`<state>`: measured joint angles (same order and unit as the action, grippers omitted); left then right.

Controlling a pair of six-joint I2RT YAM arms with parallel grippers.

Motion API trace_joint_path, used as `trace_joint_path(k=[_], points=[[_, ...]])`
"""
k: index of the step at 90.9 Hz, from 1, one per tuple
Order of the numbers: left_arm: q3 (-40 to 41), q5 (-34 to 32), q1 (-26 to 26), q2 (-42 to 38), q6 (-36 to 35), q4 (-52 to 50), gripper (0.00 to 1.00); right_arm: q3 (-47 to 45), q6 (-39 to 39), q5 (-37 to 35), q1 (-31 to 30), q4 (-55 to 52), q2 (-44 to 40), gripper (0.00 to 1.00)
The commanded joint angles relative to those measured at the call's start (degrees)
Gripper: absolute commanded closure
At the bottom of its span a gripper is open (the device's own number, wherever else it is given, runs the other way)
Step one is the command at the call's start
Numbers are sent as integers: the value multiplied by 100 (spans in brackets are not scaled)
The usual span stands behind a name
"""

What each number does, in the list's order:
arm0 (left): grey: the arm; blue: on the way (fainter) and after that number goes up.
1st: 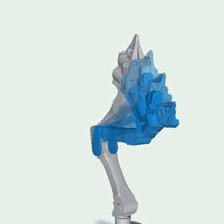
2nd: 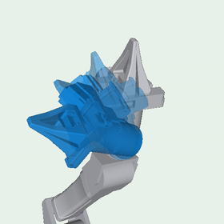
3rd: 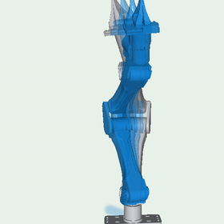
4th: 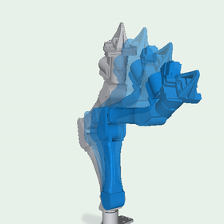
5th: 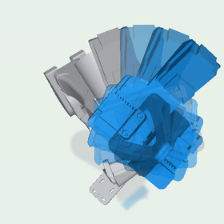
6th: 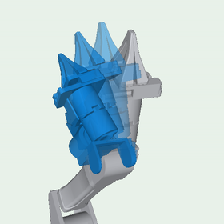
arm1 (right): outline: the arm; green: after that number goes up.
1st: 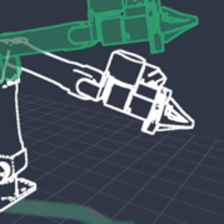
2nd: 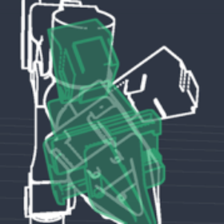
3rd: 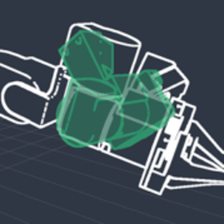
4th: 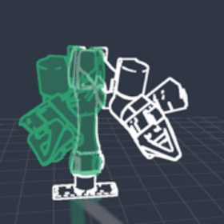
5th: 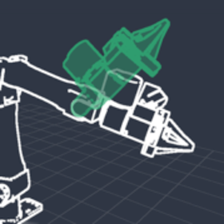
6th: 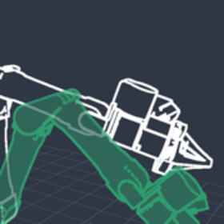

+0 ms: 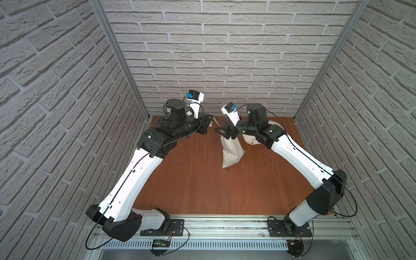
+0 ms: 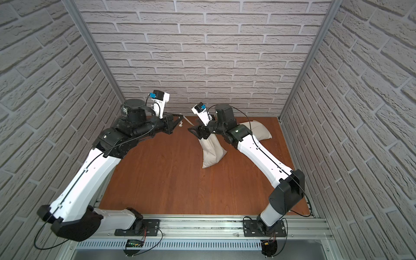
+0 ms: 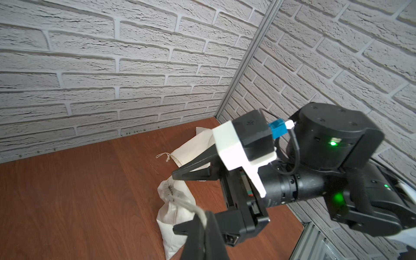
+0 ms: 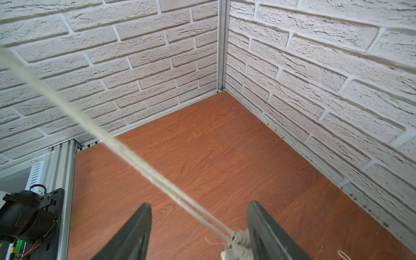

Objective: Close the soil bag
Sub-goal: Frap the soil bag at the center of the board.

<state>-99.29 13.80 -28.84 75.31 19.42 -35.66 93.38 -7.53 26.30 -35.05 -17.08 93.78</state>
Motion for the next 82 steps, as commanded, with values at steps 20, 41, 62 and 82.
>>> trace_joint_path(k=[20, 41, 62, 82], points=[[-237, 149, -26, -17, -33, 139, 100, 364, -283, -147, -16, -244, 223, 64], [-330, 78, -27, -124, -70, 31, 100, 446, -534, -289, 211, -754, 172, 80], [-421, -44, -30, -298, -157, -108, 100, 479, -685, -479, 547, -1219, 306, 85], [-989, -477, 214, -688, -171, -378, 100, 478, -851, -1103, 1264, -1559, 713, 87]])
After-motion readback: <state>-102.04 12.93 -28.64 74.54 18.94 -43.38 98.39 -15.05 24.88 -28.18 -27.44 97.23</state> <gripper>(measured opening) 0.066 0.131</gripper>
